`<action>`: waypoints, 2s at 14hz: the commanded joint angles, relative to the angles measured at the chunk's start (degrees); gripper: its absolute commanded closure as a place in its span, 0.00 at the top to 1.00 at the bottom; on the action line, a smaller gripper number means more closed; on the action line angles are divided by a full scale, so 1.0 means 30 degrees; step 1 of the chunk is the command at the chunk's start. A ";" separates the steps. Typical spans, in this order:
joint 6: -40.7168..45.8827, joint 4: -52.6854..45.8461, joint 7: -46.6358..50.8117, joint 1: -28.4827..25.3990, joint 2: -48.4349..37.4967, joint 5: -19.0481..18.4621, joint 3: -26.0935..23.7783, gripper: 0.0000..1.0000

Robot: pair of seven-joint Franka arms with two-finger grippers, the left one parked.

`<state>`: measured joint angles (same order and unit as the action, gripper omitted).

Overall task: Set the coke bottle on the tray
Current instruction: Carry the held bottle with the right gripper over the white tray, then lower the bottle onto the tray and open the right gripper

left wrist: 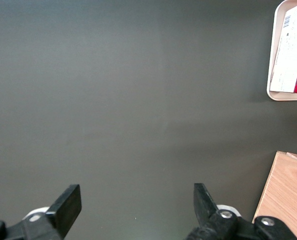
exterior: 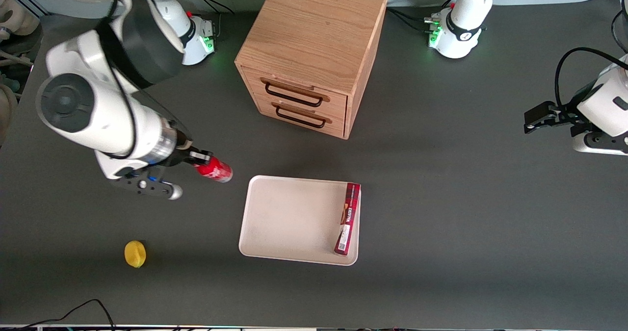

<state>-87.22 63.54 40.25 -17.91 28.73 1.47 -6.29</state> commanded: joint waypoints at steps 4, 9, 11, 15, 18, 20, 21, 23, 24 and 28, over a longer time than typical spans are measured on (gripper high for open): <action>-0.3762 -0.1434 0.2373 -0.1646 0.4010 0.0126 0.0427 0.00; -0.6901 -0.2045 0.3076 -0.2026 0.5769 0.0037 0.1364 0.00; -0.7049 -0.2546 0.3048 -0.2203 0.6299 0.0008 0.1862 0.00; -0.7605 -0.2548 0.2874 -0.2204 0.6974 -0.0634 0.1893 0.00; -0.8161 -0.2548 0.2873 -0.2204 0.7268 -0.0754 0.1893 0.00; -0.8396 -0.2519 0.2873 -0.2175 0.7502 -0.0754 0.1893 0.00; -0.8514 -0.2518 0.2873 -0.2175 0.7531 -0.0754 0.1893 0.08; -0.8544 -0.2518 0.2873 -0.2145 0.7561 -0.0754 0.1893 0.49; -0.8515 -0.2518 0.2873 -0.2145 0.7561 -0.0783 0.1922 0.67; -0.7903 -0.2286 0.2727 -0.1883 0.6920 -0.1194 0.1834 1.00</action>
<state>-112.59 57.69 47.55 -23.43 50.36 -0.94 -1.17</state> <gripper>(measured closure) 0.211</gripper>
